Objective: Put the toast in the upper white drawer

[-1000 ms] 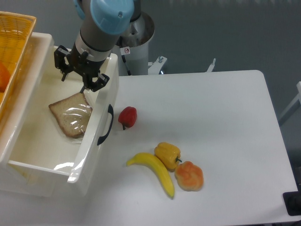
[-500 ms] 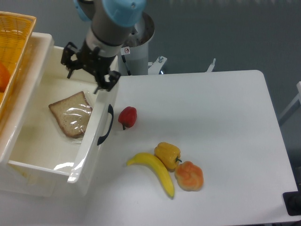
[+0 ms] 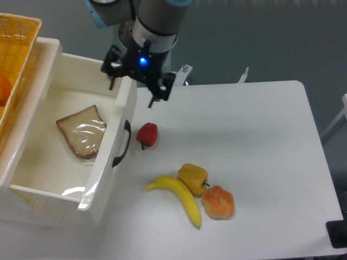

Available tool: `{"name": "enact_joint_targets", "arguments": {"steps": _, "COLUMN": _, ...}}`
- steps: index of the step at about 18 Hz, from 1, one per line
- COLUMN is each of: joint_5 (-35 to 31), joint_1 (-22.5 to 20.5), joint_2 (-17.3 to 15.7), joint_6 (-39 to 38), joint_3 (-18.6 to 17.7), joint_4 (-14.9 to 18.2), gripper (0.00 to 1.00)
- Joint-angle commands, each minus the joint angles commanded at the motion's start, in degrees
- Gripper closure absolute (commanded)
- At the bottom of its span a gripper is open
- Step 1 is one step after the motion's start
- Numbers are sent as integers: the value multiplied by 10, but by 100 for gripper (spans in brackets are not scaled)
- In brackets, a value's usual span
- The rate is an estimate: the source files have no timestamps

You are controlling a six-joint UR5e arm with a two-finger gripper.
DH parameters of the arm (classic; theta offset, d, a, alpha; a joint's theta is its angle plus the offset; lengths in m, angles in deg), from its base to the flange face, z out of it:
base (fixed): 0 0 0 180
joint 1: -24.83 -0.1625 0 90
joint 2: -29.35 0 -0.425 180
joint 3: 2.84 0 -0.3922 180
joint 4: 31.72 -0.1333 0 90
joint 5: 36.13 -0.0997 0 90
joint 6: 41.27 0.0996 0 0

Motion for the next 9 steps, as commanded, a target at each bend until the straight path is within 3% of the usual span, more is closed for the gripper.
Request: {"name": "enact_joint_targets", "arguments": {"steps": 9, "joint_5": -125, "joint_1": 0, "joint_2": 53, "joint_6": 60, "joint_3": -1, "joint_4": -60, "gripper": 0}}
